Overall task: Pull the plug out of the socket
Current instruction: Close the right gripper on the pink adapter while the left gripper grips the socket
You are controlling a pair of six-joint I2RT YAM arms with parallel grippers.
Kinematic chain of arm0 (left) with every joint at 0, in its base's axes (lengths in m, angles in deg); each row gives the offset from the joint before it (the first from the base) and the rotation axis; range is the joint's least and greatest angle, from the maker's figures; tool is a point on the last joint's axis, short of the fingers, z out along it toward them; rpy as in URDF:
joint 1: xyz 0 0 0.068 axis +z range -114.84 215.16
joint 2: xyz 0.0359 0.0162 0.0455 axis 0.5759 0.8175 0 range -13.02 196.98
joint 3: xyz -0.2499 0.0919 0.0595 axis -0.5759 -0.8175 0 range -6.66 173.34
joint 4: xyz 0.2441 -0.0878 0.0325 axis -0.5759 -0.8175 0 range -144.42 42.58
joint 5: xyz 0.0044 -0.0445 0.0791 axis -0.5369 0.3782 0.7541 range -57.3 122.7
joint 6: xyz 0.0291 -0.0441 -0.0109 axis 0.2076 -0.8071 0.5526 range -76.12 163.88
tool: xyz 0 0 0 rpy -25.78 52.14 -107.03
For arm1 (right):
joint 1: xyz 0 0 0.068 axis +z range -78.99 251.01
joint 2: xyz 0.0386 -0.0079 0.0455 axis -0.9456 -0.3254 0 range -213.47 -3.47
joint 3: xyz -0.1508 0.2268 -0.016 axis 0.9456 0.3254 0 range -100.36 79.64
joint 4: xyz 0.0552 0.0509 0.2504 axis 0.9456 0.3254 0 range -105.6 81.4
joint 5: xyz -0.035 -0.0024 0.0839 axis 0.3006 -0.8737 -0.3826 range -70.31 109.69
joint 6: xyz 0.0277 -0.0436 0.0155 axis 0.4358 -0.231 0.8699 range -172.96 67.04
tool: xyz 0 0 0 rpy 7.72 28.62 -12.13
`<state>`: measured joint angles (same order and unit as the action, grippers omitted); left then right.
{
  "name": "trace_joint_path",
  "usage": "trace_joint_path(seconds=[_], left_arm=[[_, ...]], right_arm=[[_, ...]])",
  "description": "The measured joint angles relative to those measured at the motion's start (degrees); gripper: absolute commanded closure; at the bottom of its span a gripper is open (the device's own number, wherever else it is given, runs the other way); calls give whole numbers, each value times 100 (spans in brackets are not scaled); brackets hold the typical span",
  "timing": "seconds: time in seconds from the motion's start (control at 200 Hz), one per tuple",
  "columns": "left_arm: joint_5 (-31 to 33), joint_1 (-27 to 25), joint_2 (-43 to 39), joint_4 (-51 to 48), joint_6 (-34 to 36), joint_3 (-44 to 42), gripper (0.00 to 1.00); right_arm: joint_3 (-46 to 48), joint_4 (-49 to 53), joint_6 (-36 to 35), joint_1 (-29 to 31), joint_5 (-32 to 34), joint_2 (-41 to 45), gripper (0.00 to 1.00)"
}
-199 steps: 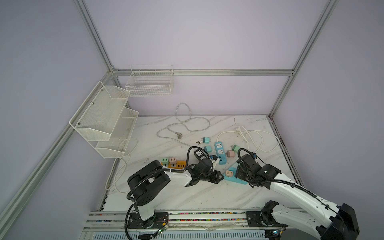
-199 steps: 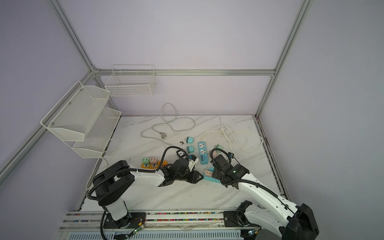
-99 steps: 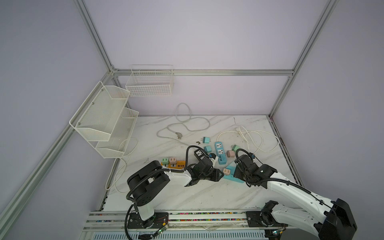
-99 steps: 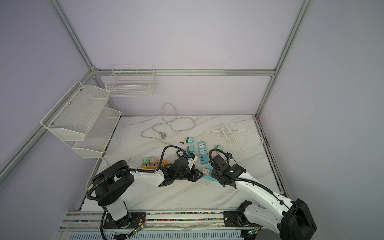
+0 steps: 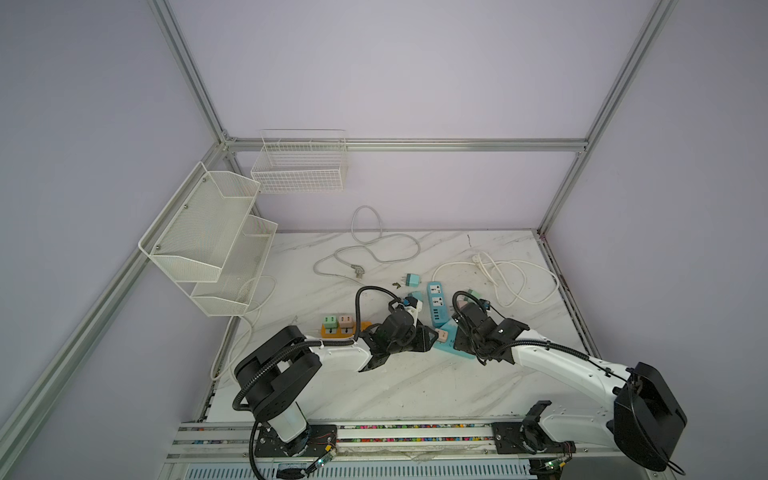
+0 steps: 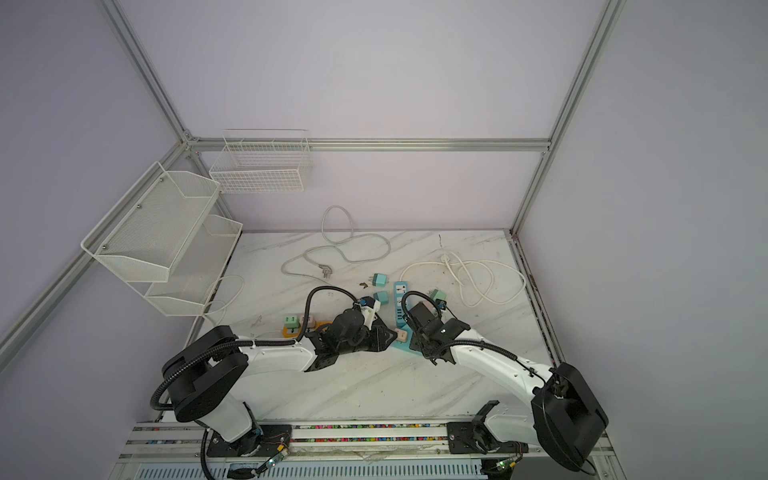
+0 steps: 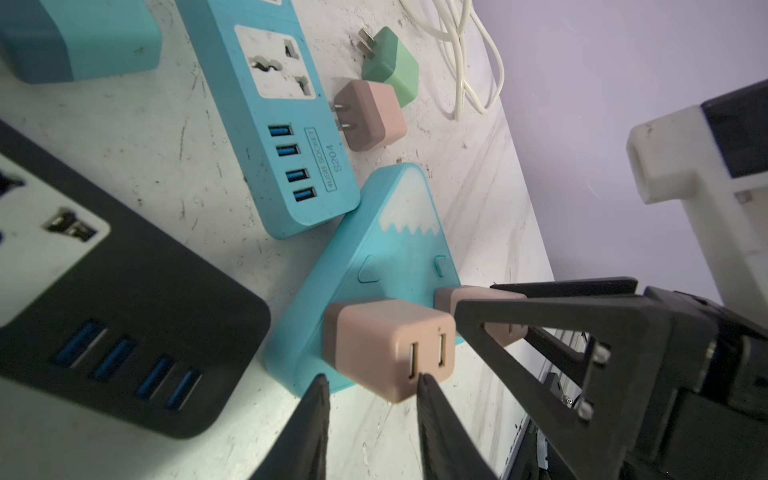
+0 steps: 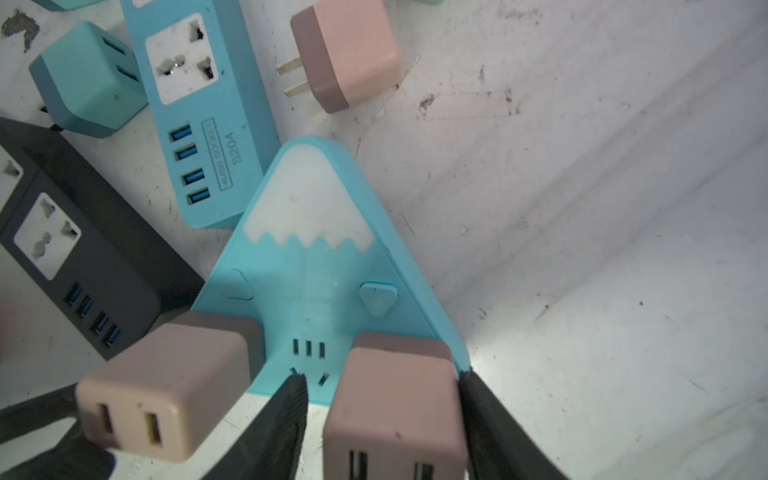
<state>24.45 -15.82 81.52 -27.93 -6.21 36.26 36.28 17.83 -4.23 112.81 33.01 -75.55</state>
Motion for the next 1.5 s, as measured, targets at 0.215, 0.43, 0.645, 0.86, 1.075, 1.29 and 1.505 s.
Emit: trace_joint_path(seconds=[0.215,0.43,0.645,0.86,1.075,1.29,1.505], left_arm=[[70,-46,0,66,-50,-44,67],[463,-120,-389,-33,-212,-540,69],[472,-109,-223,151,-289,-595,67],[372,-85,186,361,-282,-595,67],[295,-9,343,704,-236,-592,65],[184,39,592,966,-138,-584,65],[46,101,723,1202,-136,-579,65]], right_arm=[[0,-4,-177,-46,74,131,40],[2,-37,-343,-61,26,-2,37],[11,-66,-404,-61,15,-68,35],[15,-76,-431,-66,15,-68,35],[66,-133,-479,-66,-59,-83,35],[85,-157,-538,-66,-103,-133,35],[85,-184,-586,-68,-116,-278,37]])
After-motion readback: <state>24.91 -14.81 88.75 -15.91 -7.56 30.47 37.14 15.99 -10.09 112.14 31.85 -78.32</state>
